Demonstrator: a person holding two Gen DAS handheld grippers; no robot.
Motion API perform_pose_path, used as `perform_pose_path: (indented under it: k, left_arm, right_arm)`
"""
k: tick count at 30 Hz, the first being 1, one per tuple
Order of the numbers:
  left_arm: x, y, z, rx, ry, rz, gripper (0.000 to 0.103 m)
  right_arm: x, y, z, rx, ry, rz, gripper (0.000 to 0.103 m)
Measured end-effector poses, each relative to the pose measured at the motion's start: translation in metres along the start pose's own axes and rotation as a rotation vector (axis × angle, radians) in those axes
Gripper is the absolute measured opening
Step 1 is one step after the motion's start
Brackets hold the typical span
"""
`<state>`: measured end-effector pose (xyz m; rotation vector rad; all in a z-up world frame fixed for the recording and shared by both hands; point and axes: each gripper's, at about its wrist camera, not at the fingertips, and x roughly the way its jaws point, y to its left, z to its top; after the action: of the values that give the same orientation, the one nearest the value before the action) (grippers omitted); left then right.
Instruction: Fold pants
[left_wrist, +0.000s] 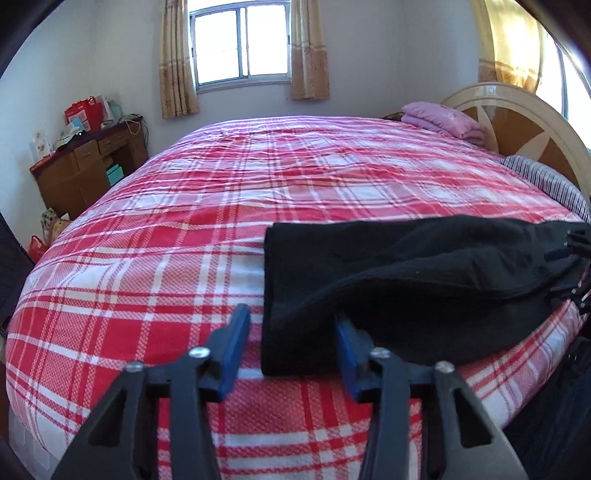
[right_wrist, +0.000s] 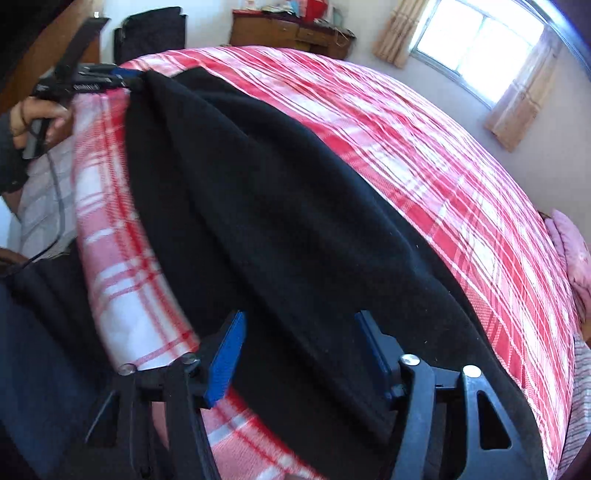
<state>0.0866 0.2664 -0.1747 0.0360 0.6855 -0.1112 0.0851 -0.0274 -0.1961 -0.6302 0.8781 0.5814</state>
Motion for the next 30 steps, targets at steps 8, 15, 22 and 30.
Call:
perform_pose_path:
  k: [8,15,22,30]
  left_arm:
    - [-0.006,0.007,0.018,-0.043,-0.08,-0.034,0.011]
    - [-0.004,0.025,0.002,-0.093,-0.064,-0.087,0.011]
    - [-0.002,0.03,-0.016,-0.115,-0.041,-0.106,0.011]
    - [-0.004,0.03,-0.015,-0.128,-0.057,-0.105,0.011]
  right_arm:
    - [-0.03,0.009,0.008,-0.011,-0.064,0.031,0.005]
    - [-0.032,0.032,-0.003,-0.082,-0.04,0.084,0.004]
    - [-0.019,0.031,-0.012,-0.067,-0.015,0.107,0.003]
    - [-0.031,0.036,-0.007,-0.099,-0.056,0.076,0.001]
